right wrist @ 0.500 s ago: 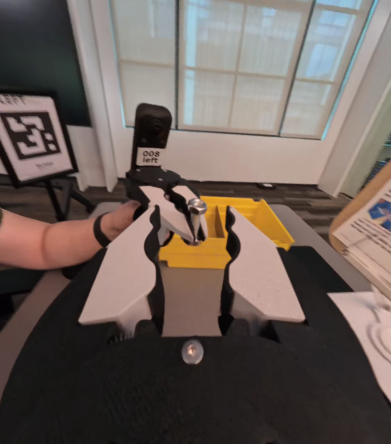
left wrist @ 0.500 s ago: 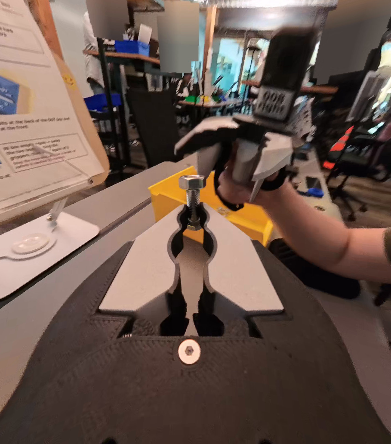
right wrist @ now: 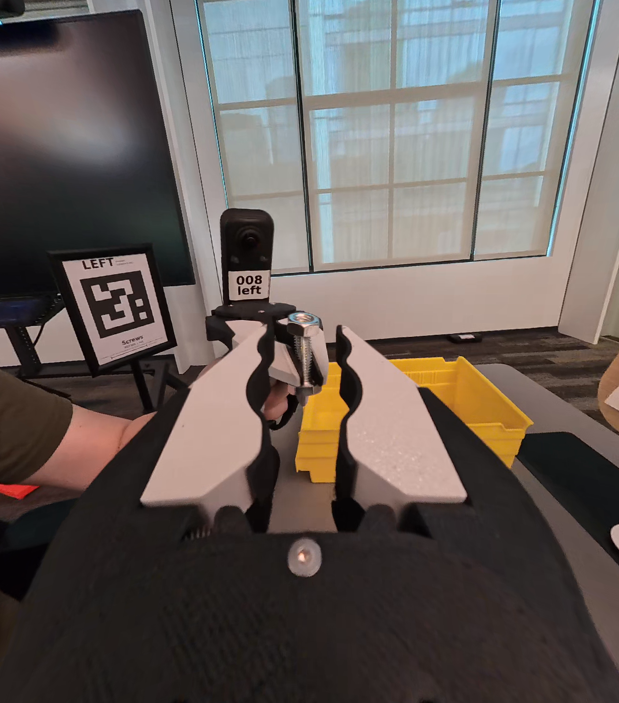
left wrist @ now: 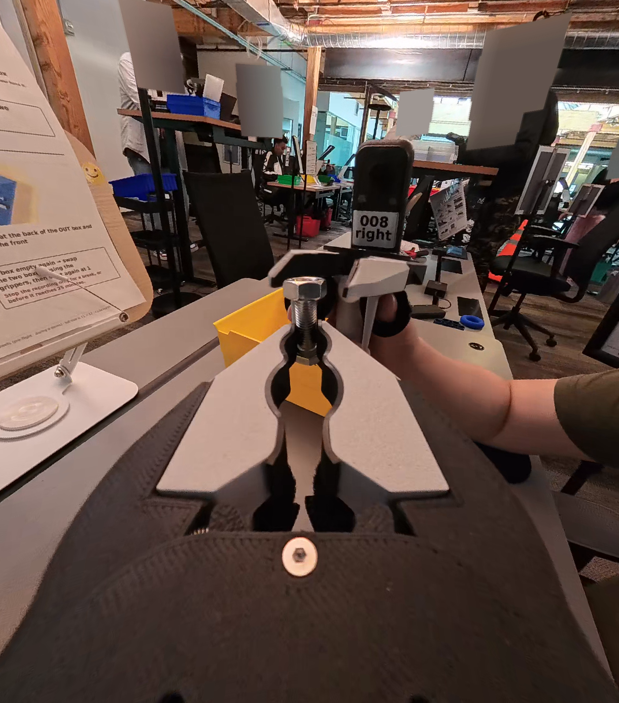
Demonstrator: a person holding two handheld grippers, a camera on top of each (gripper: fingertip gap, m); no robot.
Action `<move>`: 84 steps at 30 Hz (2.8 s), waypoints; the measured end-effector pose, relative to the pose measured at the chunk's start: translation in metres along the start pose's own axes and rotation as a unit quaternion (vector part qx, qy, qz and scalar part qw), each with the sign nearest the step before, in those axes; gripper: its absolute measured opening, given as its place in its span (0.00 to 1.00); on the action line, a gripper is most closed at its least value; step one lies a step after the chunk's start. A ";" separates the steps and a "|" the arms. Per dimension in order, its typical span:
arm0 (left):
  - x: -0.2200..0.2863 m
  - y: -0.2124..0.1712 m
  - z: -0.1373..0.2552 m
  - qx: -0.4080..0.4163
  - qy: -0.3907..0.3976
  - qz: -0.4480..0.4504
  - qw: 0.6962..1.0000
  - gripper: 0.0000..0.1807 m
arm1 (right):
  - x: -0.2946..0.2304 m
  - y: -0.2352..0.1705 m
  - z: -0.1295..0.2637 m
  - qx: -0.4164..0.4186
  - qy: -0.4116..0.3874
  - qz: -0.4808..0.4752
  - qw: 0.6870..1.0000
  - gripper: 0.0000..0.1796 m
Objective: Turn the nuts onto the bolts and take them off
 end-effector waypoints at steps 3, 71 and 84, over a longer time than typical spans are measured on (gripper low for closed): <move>0.000 -0.001 -0.001 -0.003 0.001 -0.002 1.000 0.04 | 0.000 -0.001 -0.001 -0.002 -0.001 0.002 1.000 0.15; -0.043 -0.034 -0.002 -0.132 0.188 -0.052 0.972 0.04 | 0.030 -0.040 -0.009 -0.086 -0.159 0.016 0.983 0.09; -0.034 -0.035 -0.005 -0.141 0.160 -0.058 0.975 0.04 | 0.024 -0.019 0.002 -0.095 -0.102 0.078 0.987 0.20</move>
Point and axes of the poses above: each gripper's, where its closed fingertips meet, z back along the fingers, y out of its top, x = y × z across the jaws, the point moved 3 cm from there along z, back along the fingers, and after that the axes turned 3 degrees about z, right-handed, at the moved point
